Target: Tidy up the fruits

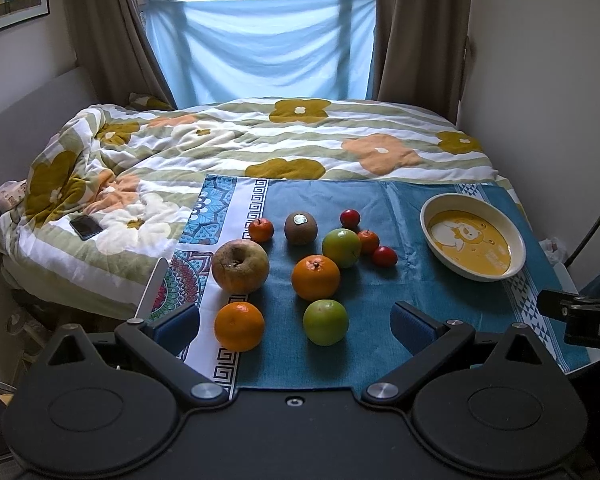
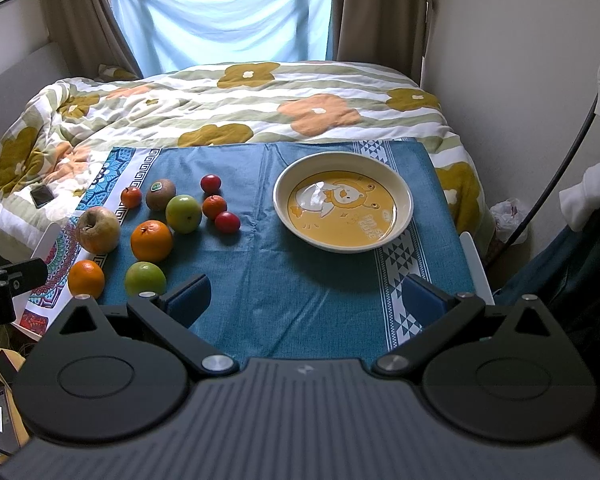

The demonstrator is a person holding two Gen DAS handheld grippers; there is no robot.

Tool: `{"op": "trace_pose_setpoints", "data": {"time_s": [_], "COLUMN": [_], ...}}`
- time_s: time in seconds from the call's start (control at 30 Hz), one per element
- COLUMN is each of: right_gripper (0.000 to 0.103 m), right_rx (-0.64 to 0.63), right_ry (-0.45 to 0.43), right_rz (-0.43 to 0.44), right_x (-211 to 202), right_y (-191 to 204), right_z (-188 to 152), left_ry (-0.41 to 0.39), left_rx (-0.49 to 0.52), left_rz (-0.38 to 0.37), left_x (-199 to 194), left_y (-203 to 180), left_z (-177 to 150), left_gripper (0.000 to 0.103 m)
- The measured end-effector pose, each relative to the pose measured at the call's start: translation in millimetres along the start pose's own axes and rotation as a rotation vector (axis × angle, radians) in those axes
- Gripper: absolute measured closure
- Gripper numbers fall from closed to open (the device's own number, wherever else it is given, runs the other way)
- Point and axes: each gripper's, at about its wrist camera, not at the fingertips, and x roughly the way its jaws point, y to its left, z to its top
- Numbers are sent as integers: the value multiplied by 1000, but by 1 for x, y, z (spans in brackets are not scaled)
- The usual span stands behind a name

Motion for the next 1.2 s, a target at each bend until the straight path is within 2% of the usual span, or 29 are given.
{"op": "trace_pose_setpoints", "data": {"time_s": [0.7,1.0,1.2], "right_gripper": [0,0,0], "right_rx": [-4,-51,-126], "right_ry": [7,65,106], "right_rz": [-1,66,158], "right_x": [1,19,48], "right_y": [0,6,20], "right_z": [0,5,4], "left_ry": [5,23,16], "left_rx": [8,-48,-72], "left_rz": [1,71,117], "left_x": [-2,1,19], "left_y": [-1,5,27], "left_z": [-4,-3,-11], "left_gripper": [0,0,0]}}
